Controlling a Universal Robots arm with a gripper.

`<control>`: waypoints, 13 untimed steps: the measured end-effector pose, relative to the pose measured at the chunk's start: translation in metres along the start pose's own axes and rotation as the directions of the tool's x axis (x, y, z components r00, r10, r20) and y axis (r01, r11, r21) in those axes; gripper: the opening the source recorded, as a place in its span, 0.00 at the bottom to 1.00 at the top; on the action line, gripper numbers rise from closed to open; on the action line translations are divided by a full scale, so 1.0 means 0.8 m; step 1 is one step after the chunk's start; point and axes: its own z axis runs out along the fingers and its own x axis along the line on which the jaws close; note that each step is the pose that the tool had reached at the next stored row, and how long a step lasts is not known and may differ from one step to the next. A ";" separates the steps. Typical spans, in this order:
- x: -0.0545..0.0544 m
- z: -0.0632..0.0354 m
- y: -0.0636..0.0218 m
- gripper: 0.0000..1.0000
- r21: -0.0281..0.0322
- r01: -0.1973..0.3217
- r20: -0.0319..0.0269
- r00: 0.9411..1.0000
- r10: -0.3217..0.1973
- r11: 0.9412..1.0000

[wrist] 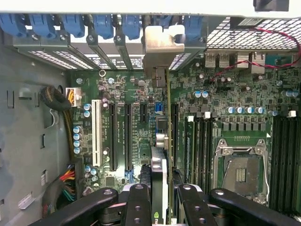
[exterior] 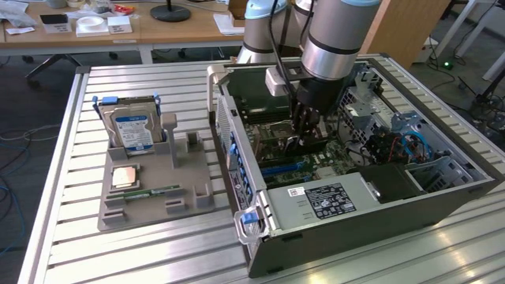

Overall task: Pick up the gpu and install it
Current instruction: 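Insert the gpu into the slot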

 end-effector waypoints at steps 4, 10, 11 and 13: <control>0.000 0.003 0.000 0.27 0.000 0.000 0.000 1.000 0.000 1.000; 0.000 0.009 0.000 0.27 0.000 0.000 0.000 1.000 0.000 1.000; 0.000 0.009 0.000 0.27 0.000 0.000 0.000 1.000 0.000 1.000; 0.000 0.009 0.000 0.27 0.000 0.000 0.000 1.000 0.000 1.000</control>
